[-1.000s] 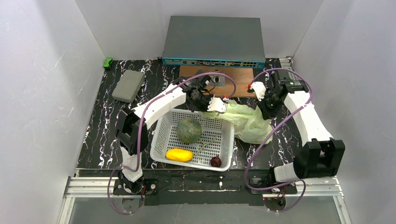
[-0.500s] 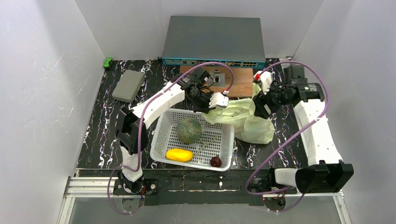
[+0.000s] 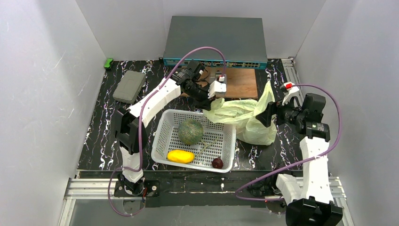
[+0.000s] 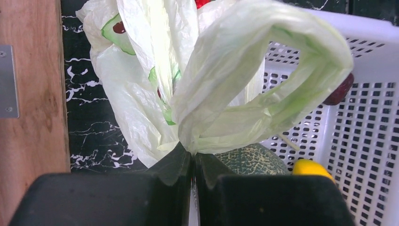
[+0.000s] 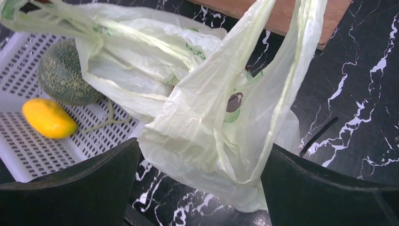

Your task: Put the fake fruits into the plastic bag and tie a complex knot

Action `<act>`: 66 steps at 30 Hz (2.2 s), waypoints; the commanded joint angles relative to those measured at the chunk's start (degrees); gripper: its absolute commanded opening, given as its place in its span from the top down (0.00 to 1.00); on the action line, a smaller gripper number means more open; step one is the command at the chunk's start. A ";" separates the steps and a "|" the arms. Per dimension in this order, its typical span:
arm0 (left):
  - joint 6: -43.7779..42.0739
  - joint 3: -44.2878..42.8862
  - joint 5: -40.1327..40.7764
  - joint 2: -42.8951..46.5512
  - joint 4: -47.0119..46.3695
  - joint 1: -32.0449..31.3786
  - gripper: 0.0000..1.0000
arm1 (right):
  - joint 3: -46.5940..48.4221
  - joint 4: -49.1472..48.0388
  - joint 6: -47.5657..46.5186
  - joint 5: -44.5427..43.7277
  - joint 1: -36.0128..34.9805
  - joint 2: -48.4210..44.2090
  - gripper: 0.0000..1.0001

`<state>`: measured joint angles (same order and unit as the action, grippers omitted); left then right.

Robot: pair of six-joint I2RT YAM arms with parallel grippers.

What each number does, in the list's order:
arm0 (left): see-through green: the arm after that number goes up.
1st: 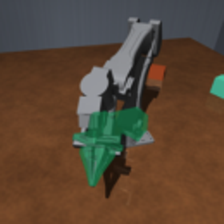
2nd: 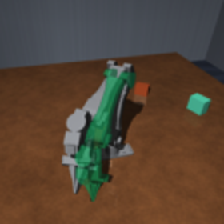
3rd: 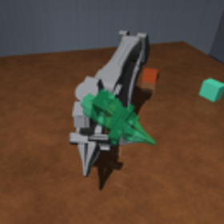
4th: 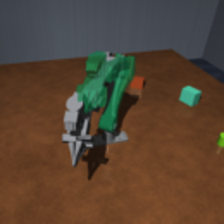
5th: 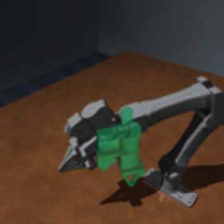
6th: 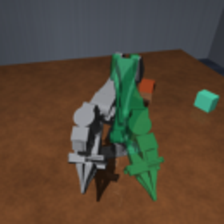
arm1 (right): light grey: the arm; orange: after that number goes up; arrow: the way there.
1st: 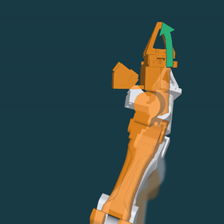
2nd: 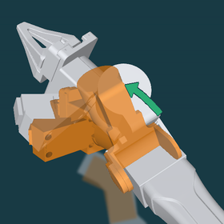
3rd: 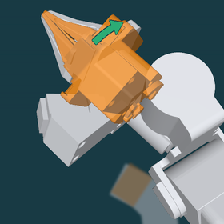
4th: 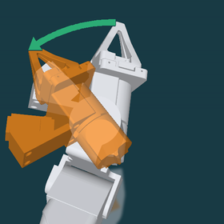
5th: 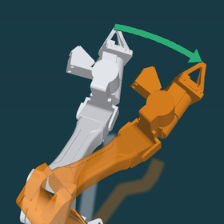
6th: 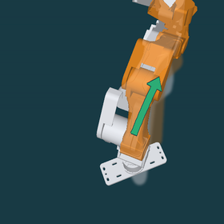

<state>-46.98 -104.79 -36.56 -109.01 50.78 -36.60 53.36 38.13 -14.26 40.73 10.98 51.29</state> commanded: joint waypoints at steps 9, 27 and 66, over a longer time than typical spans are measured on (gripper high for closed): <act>7.96 -1.63 -3.96 -0.42 -1.72 -0.44 0.95 | -12.11 -29.80 21.08 -11.35 -5.86 -3.23 0.12; 10.32 0.31 -4.63 2.42 -4.28 -0.84 0.93 | -8.37 -31.26 21.56 -27.16 -15.20 7.47 0.88; -1.68 7.71 -15.12 4.38 -20.51 -7.51 0.99 | -0.14 -21.98 9.45 13.27 -15.24 7.73 0.99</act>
<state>-42.61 -93.23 -52.75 -102.26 28.12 -43.68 49.93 14.98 -3.57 47.64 -3.92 59.35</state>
